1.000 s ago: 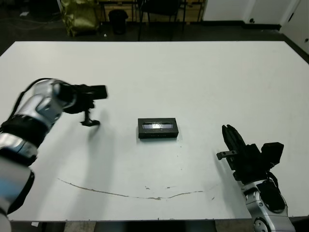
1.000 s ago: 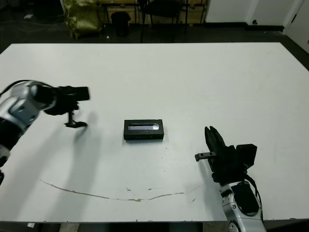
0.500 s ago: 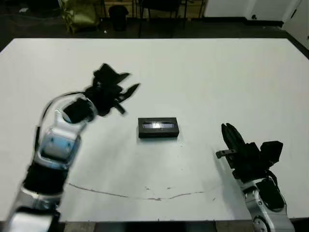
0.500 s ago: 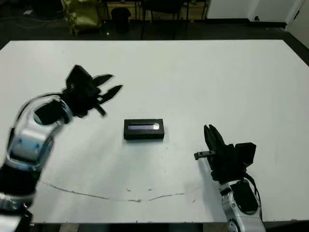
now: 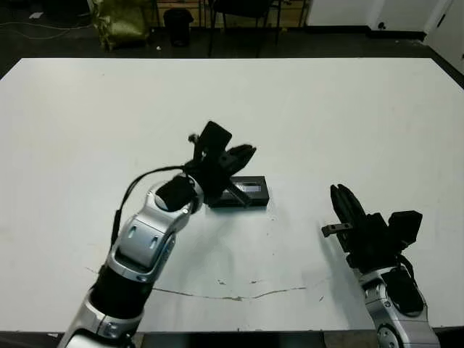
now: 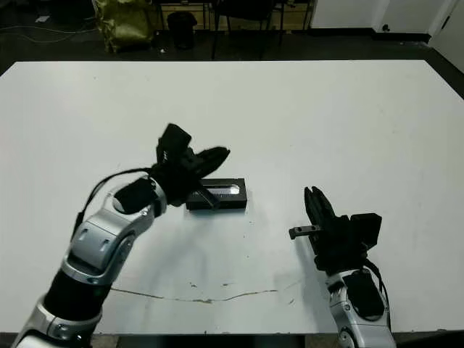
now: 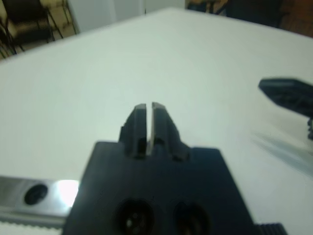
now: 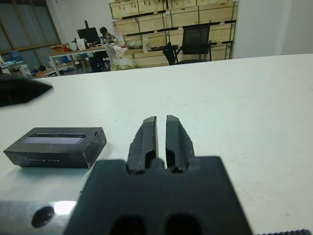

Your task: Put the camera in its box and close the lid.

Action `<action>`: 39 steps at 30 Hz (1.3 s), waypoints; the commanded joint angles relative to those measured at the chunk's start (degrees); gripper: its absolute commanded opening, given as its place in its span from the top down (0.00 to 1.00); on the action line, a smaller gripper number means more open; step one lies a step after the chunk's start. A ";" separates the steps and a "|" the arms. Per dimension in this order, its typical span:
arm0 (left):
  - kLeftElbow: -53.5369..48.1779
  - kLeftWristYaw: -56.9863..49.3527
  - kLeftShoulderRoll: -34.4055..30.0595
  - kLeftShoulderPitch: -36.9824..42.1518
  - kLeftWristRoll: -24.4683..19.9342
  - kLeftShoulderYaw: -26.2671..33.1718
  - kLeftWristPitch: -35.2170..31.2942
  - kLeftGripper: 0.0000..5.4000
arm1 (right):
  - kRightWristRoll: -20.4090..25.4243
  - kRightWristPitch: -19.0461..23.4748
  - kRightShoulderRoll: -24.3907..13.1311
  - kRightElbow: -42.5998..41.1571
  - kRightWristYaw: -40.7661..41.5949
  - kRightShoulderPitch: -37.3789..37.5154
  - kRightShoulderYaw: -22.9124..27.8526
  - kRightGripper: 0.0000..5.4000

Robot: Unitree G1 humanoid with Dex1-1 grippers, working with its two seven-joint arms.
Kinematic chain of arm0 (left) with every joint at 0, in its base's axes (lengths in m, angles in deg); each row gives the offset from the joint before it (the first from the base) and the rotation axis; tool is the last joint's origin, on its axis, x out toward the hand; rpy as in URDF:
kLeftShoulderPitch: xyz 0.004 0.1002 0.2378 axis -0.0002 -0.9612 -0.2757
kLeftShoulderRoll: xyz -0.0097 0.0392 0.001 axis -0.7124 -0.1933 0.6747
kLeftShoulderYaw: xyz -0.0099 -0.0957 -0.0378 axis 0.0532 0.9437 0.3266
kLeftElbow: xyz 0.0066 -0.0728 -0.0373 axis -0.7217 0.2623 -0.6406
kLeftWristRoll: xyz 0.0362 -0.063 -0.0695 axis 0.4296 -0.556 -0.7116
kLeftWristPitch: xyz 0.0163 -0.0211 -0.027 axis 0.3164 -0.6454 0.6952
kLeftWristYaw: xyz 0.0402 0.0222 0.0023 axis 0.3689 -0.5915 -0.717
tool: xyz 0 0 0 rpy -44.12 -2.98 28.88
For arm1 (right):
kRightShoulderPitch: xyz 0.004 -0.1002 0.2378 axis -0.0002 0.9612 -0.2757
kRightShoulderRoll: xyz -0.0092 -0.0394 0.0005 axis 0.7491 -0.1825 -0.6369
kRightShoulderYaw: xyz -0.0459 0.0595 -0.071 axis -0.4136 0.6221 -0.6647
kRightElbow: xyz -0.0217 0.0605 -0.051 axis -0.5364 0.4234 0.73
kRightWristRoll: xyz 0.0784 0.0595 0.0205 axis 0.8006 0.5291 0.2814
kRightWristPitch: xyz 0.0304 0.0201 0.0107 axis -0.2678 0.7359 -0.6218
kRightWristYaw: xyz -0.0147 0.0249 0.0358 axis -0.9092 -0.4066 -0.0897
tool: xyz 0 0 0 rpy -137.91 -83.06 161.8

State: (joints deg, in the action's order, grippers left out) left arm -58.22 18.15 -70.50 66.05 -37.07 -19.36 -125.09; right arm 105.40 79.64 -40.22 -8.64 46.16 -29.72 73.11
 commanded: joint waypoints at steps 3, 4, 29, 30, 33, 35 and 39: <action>4.14 -4.17 2.16 -2.66 1.92 -1.97 -1.01 1.00 | -0.38 1.37 -0.38 -0.13 -0.48 0.65 0.12 1.00; 4.95 -4.69 2.42 -2.89 2.27 -2.33 -0.73 1.00 | -0.26 1.23 -0.37 0.02 -0.39 0.66 0.16 1.00; 14.07 -9.14 2.11 -13.39 6.75 -1.36 5.38 1.00 | 0.10 -0.81 -0.65 1.87 1.38 0.53 0.80 1.00; 13.50 -8.93 1.95 -13.69 6.59 -1.11 5.29 1.00 | -0.01 -0.91 -0.61 1.90 1.35 0.55 0.76 1.00; 11.94 -8.08 1.57 -14.50 5.89 -0.29 5.46 1.00 | 0.21 0.41 -0.56 1.01 0.98 0.83 0.70 1.00; 10.52 -7.44 1.53 -14.95 5.03 0.54 5.18 1.00 | 0.32 0.57 -0.47 0.75 0.91 0.96 0.66 1.00; 5.37 -6.38 0.50 -16.14 4.11 1.46 6.83 1.00 | 0.97 -0.33 -0.25 1.38 1.53 0.90 0.71 1.00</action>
State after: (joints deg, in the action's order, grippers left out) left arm -53.98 11.47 -67.83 53.08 -32.91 -18.63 -114.98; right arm 106.04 78.97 -40.29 -7.93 47.46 -29.41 73.52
